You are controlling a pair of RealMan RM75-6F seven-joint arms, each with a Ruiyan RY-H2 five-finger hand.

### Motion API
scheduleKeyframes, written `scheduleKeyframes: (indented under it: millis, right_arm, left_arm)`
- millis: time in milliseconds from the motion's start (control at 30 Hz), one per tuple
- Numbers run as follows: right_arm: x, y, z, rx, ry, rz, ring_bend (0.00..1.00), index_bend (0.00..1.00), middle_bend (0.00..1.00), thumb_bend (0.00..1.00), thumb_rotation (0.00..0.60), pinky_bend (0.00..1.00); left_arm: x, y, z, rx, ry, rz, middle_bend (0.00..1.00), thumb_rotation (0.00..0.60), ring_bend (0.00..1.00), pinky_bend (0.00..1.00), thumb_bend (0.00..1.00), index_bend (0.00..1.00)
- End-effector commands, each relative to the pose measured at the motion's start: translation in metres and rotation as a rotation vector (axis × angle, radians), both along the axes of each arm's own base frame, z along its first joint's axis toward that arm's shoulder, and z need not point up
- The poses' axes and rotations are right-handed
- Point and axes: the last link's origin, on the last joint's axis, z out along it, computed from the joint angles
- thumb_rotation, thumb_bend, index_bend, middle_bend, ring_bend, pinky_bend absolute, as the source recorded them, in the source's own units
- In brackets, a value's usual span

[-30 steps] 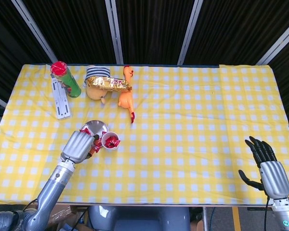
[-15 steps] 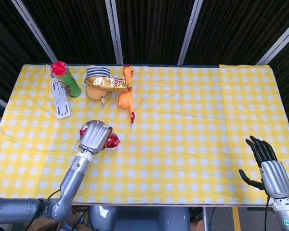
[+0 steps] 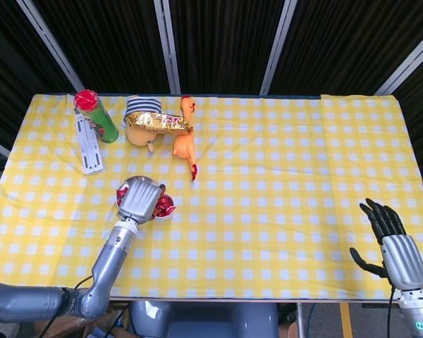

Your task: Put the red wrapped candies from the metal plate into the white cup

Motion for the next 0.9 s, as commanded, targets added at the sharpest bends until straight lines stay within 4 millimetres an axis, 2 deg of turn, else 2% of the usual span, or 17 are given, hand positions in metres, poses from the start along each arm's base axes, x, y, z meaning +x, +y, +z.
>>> scheduleKeyframes:
  millis: [33, 300, 600, 900]
  right_arm:
    - [0.0, 0.0, 0.0, 0.0, 0.001, 0.001, 0.0, 0.0, 0.0, 0.39, 0.6, 0.0]
    - [0.0, 0.001, -0.001, 0.002, 0.002, 0.001, 0.0, 0.0, 0.0, 0.39, 0.6, 0.0]
    - [0.0, 0.001, -0.001, 0.004, 0.004, 0.001, 0.0, 0.0, 0.0, 0.39, 0.6, 0.0]
    - [0.0, 0.001, -0.001, 0.005, 0.001, 0.0, 0.0, 0.0, 0.0, 0.39, 0.6, 0.0]
  left_arm:
    - [0.001, -0.001, 0.004, 0.007, -0.022, -0.005, 0.93, 0.6, 1.0, 0.96, 0.3, 0.42]
    - [-0.003, -0.007, 0.021, 0.034, -0.081, -0.006, 0.93, 0.6, 1.0, 0.96, 0.3, 0.4]
    - [-0.04, -0.005, 0.041, 0.073, -0.036, 0.077, 0.93, 0.6, 1.0, 0.96, 0.29, 0.4]
    - [-0.069, 0.007, 0.044, 0.077, 0.064, 0.156, 0.93, 0.6, 1.0, 0.96, 0.23, 0.39]
